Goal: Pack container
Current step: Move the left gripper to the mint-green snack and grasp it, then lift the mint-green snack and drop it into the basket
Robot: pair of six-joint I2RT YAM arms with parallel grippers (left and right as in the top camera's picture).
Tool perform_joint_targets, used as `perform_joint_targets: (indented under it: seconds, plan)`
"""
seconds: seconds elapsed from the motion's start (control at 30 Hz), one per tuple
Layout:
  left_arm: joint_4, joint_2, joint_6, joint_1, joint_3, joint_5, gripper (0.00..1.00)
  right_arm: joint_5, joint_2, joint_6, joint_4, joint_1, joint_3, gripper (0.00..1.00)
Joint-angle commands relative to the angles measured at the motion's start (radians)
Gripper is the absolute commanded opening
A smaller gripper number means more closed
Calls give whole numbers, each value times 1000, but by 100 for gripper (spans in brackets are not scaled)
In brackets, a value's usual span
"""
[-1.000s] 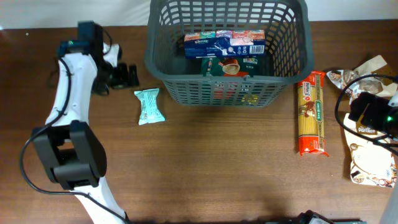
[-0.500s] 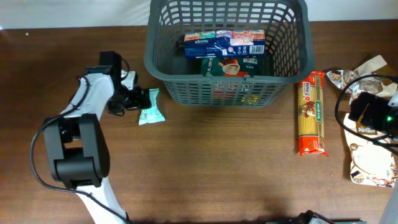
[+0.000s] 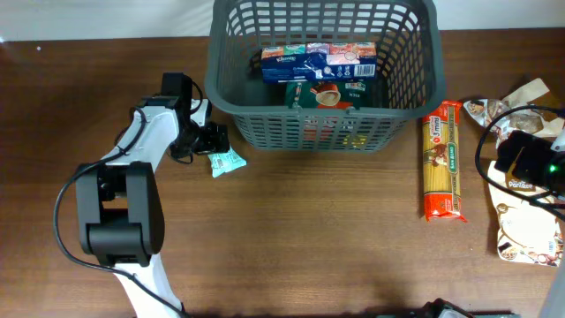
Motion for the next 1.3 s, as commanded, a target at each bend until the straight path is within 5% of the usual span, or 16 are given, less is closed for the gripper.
perform_joint_targets:
  seconds: [0.0, 0.77, 0.93, 1.13, 1.27]
  plan:
    - [2, 32, -51, 2, -14, 7, 92, 12, 2, 2, 0, -5, 15, 99]
    - [49, 81, -399, 2, -14, 67, 92, 11, 2, 2, -1, -5, 15, 99]
    - [47, 81, -419, 2, -14, 71, 70, 12, 2, 2, -1, -5, 15, 99]
    - [28, 81, -419, 2, -14, 71, 64, 12, 2, 2, -1, -5, 15, 99]
    - [29, 81, -419, 2, -14, 71, 40, 12, 2, 2, -1, -5, 15, 99]
